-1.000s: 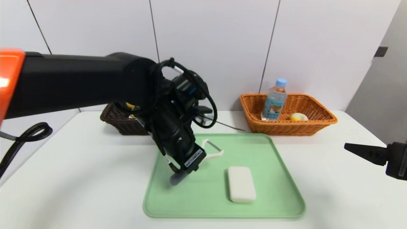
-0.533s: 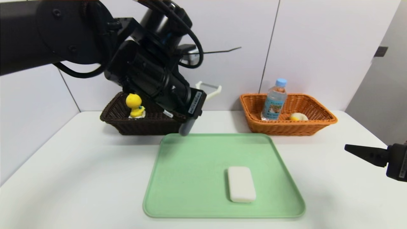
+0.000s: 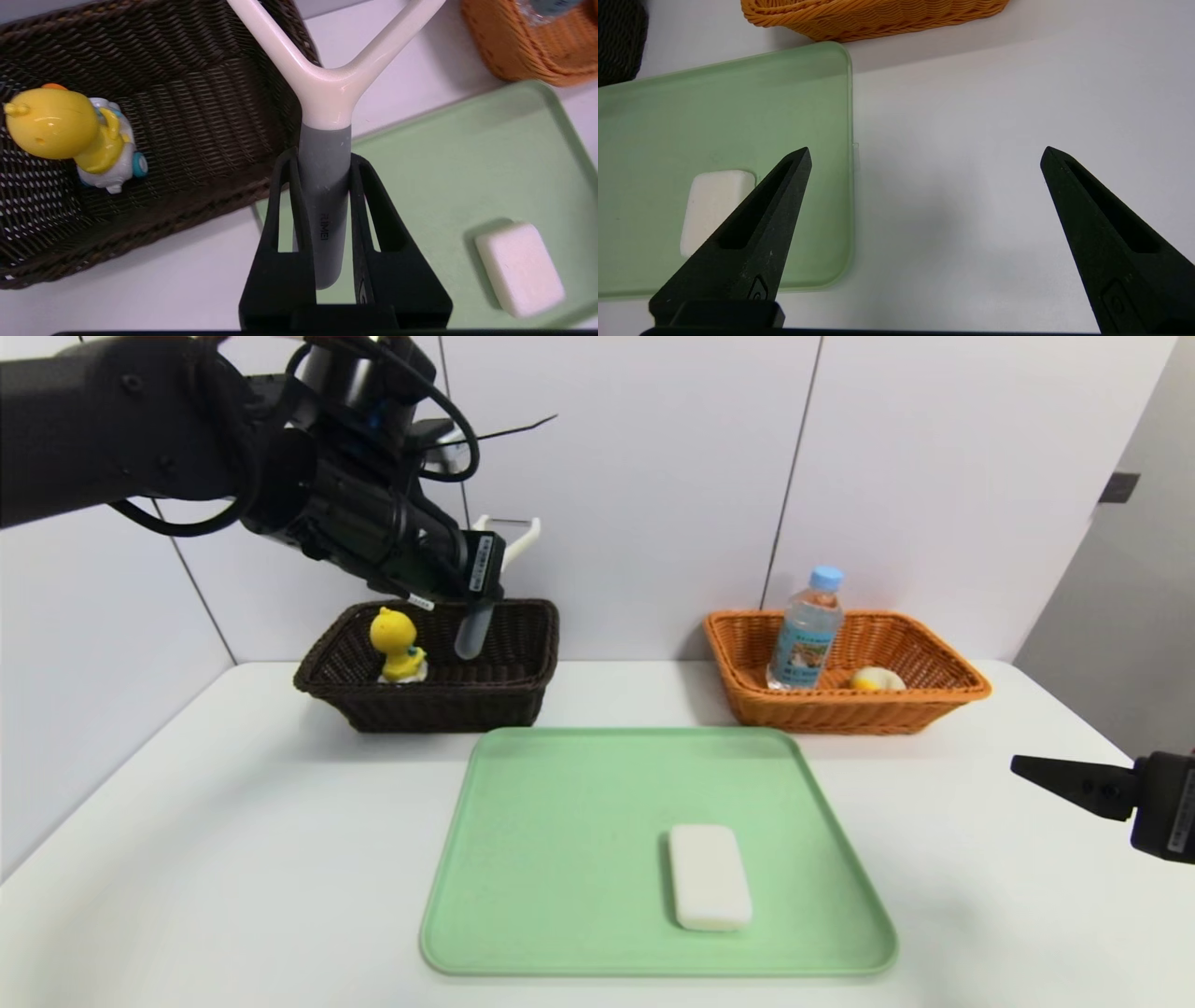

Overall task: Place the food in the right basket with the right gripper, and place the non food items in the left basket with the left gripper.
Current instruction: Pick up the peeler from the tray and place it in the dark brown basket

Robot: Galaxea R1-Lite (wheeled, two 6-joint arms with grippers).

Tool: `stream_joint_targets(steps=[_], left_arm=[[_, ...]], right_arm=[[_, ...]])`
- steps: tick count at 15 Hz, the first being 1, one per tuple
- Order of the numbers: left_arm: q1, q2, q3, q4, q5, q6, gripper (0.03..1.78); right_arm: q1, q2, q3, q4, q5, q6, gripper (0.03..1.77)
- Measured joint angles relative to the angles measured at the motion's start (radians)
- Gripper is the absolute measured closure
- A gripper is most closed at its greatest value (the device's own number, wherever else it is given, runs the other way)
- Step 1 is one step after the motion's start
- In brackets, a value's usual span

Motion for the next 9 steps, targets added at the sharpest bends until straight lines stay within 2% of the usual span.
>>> stream_joint_targets(steps=[3, 7, 9], left_arm=[[0.081, 0.065, 0.000, -0.077, -0.005, 0.002, 1.55], [0.133, 0.146, 0.000, -0.130, -0.017, 0.009, 1.55], [0.150, 0.184, 0.000, -0.141, -0.023, 0.010, 1.55]], right_arm=[[0.000, 0.004, -0.002, 0.000, -0.002, 0.003, 0.10], [0.000, 0.009, -0.021, -0.012, 0.007, 0.006, 0.10], [0.000, 0.017, -0.019, -0.063, 0.010, 0.007, 0.10]])
